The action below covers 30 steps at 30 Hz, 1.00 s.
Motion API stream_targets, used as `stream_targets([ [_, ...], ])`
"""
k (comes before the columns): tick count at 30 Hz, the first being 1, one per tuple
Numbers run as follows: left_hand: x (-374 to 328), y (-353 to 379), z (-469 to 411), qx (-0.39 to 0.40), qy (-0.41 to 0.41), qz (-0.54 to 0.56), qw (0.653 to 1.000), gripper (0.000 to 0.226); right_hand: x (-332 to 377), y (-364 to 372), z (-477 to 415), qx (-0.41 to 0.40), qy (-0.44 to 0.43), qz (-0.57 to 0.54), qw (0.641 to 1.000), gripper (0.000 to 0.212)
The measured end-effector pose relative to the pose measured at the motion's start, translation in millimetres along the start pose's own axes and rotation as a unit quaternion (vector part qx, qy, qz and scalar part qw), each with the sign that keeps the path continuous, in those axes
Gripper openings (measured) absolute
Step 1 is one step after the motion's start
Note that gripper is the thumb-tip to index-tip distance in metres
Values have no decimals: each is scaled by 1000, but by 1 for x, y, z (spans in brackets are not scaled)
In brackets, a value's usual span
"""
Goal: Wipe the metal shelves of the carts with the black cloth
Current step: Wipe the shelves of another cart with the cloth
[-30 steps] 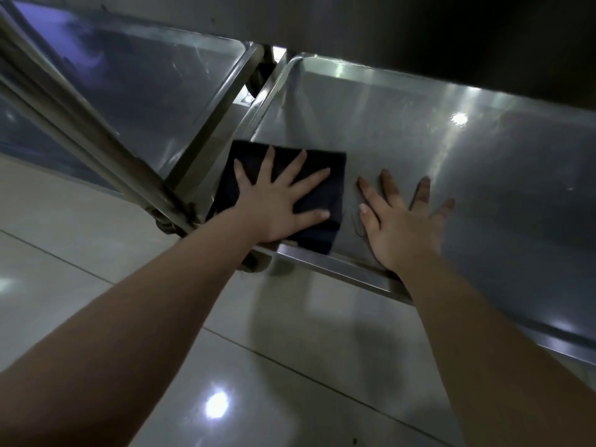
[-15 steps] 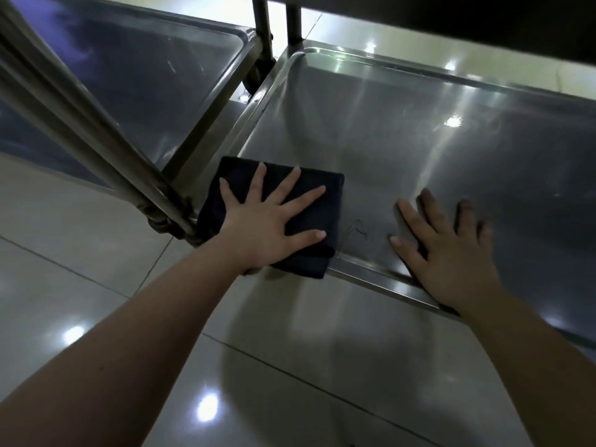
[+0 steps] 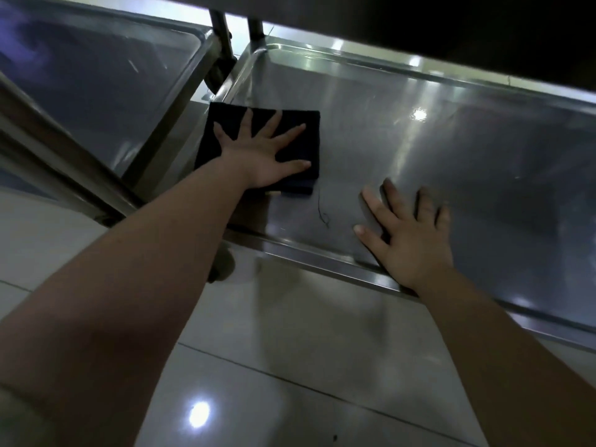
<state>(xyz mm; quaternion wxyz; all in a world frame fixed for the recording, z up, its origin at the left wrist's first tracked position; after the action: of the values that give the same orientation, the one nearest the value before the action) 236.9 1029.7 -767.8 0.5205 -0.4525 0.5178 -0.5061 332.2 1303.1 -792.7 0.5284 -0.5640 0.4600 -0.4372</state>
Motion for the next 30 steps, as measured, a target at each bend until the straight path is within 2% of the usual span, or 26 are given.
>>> stream_targets([
  [7,-12,16,101,-4,47,-3,999,86,6,-5,-3,39,1,13,999,69],
  [10,-13,17,102,-8,34,1,999,83,-4,-13,-1,66,-46,0,997,76],
  [13,-16,15,99,-8,29,-4,1000,84,-48,-21,17,73,-75,-26,994,86],
  [16,-16,12,101,5,21,-8,1000,80,-117,-21,60,70,-35,-12,997,73],
  [20,-25,8,103,24,-4,-12,1000,80,-196,-26,114,75,74,-10,994,70],
  [24,-80,11,97,34,12,-29,999,85,-212,-20,125,54,109,14,993,67],
  [30,-237,32,93,15,123,-38,992,82,-219,-16,123,42,111,-1,993,66],
])
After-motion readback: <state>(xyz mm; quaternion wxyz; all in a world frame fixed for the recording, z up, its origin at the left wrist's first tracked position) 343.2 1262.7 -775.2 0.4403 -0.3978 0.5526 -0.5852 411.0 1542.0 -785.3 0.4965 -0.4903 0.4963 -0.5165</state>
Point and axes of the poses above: each hand's wrist, its own z-axis away from the middle knuckle, its own y-axis out of the palm, x = y × z, the point moved 1 cm from there along -z, towards the middle knuckle, and after that the axes turned 13 degrees about -x, right-handed, at the moved point
